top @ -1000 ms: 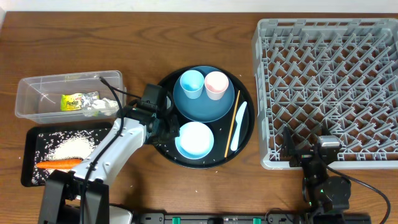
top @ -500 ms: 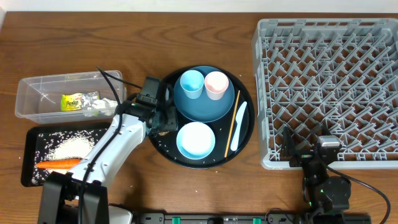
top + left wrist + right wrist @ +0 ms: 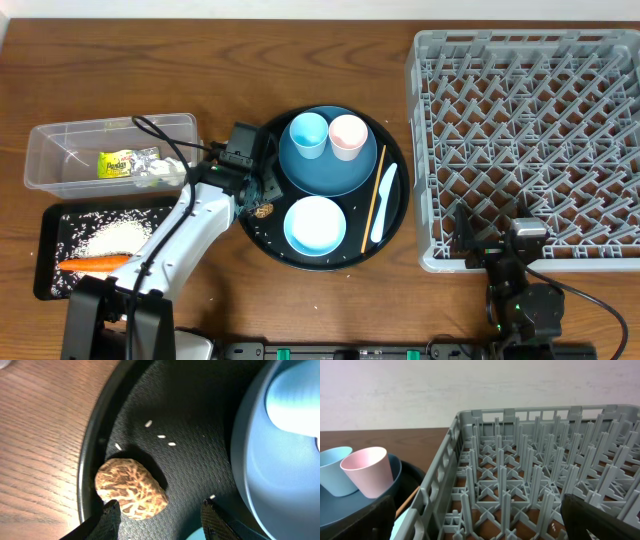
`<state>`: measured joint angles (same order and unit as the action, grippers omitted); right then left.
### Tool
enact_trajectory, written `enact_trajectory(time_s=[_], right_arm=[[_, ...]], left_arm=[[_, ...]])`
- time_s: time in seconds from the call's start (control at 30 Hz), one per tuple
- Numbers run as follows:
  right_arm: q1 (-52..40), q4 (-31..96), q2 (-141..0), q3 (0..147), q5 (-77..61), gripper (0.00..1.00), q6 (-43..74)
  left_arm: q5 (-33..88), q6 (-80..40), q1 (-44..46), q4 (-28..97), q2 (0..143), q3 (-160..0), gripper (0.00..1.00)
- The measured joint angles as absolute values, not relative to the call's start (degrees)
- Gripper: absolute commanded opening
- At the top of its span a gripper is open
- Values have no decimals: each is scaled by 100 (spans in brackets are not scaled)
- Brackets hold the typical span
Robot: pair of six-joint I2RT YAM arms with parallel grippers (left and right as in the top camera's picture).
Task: Sort waste into correct bins and load items into the dishwasher rack
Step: 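Lower the left gripper over the brown cookie on the round tray, then close the left gripper on the cookie and lift it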
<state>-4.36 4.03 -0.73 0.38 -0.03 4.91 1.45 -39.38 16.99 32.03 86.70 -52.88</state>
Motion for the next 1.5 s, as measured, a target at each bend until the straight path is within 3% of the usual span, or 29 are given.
enact_trajectory(time_s=[1.5], right_arm=[[-436,401,-73,38,-3,99,491]], left_arm=[[-21,-5085,1704,2963,9264,-5103,54]])
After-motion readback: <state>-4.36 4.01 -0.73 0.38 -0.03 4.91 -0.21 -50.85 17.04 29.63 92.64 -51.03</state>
